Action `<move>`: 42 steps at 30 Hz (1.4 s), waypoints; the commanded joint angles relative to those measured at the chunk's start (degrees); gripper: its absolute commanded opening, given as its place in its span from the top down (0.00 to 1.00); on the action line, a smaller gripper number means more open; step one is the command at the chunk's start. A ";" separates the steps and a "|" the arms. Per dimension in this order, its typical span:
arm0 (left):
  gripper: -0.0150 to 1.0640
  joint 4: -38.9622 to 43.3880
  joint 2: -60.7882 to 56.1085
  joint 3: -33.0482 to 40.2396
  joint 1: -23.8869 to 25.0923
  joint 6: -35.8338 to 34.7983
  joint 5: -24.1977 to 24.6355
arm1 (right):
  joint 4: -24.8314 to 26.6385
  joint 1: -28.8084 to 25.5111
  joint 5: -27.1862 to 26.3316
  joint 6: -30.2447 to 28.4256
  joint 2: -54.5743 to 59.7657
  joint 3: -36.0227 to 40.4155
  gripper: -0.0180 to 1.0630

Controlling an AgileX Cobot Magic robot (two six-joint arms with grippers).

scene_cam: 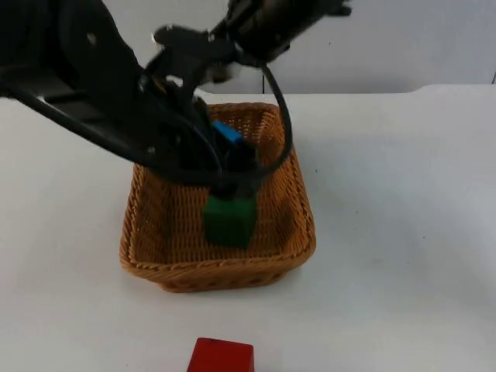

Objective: Pick up one cube with each hand and place exactly two cubes into the same basket, leaving the remaining cube outside.

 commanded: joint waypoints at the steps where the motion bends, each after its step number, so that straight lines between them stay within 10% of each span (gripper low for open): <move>1: 0.29 1.14 -3.16 -0.36 -0.30 0.13 1.53 | -0.92 0.35 2.24 0.13 -2.47 -0.33 0.32; 27: 0.29 5.47 -18.94 -0.36 -0.08 -0.52 14.54 | -1.76 0.35 21.44 3.38 -16.64 -0.02 0.32; 42: 0.29 8.70 -26.23 2.32 0.03 -3.33 15.42 | -1.53 0.35 20.55 4.89 -16.92 3.42 0.32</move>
